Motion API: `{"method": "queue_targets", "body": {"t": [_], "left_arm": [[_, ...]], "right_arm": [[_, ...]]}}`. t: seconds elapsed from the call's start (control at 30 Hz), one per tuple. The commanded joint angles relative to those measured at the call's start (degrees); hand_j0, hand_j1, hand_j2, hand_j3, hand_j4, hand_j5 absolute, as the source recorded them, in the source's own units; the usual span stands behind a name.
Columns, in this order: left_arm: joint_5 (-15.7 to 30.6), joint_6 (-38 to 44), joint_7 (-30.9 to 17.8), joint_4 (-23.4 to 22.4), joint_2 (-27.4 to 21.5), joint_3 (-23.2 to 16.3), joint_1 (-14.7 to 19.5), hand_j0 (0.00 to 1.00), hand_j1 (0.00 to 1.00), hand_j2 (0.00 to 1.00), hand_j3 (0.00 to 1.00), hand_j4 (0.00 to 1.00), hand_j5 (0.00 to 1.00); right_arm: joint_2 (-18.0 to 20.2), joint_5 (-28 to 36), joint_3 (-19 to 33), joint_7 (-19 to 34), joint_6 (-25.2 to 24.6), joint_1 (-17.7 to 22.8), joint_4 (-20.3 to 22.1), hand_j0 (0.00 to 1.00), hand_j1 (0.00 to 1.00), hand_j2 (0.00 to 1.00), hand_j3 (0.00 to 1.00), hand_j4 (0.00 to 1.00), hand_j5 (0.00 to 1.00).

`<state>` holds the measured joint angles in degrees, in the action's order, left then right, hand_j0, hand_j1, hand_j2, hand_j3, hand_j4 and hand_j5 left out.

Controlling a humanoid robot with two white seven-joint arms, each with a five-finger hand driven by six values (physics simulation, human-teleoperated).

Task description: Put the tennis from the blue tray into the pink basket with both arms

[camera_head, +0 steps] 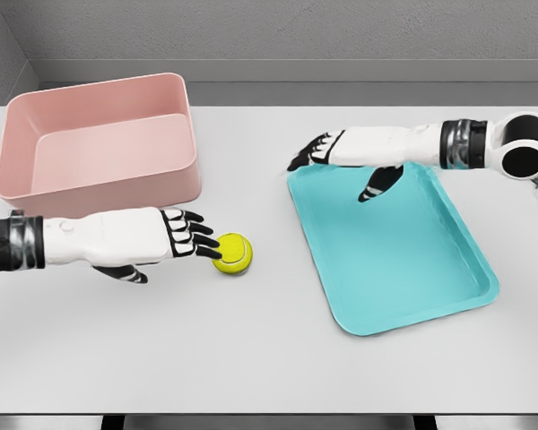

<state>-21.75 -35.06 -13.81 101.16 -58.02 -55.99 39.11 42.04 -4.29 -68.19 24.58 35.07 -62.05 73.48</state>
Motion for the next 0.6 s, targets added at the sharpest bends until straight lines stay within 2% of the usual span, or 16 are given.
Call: {"method": "queue_targets", "body": {"t": [0.0,0.07,0.13,0.3,0.4,0.57], "left_arm": [[-3.82,0.06,-0.43,0.0,3.62,-0.26,0.0,1.0,1.0,1.0,1.0,1.0,1.0],[-5.23,0.06,-1.22,0.0,4.14,-0.26,0.7,1.0,1.0,1.0,1.0,1.0,1.0],[-4.53,0.06,-5.62,0.0,4.76,-0.26,0.97,1.0,1.0,1.0,1.0,1.0,1.0],[4.26,0.06,-5.62,0.0,5.11,-0.35,2.37,1.0,1.0,1.0,1.0,1.0,1.0],[9.53,0.06,-5.62,-1.14,6.69,-0.43,2.81,1.0,1.0,1.0,1.0,1.0,1.0],[10.06,0.06,-5.35,-6.24,10.12,-0.26,3.34,1.0,1.0,1.0,1.0,1.0,1.0]], "right_arm": [[1.99,0.6,2.88,-0.06,-0.07,0.0,-0.7,1.0,1.0,1.0,1.0,1.0,1.0],[4.45,0.6,3.85,0.03,-0.07,0.27,-0.97,1.0,1.0,1.0,1.0,1.0,1.0],[6.04,0.51,4.03,0.11,-0.07,0.44,-1.49,1.0,1.0,1.0,1.0,1.0,1.0],[5.95,0.51,4.38,0.11,-0.07,0.79,-1.85,1.0,1.0,1.0,1.0,1.0,1.0],[5.86,0.51,5.7,0.38,-0.07,0.97,-6.42,1.0,1.0,1.0,1.0,1.0,1.0],[6.65,0.51,5.52,0.29,-0.07,0.97,-6.42,1.0,1.0,1.0,1.0,1.0,1.0]]}}
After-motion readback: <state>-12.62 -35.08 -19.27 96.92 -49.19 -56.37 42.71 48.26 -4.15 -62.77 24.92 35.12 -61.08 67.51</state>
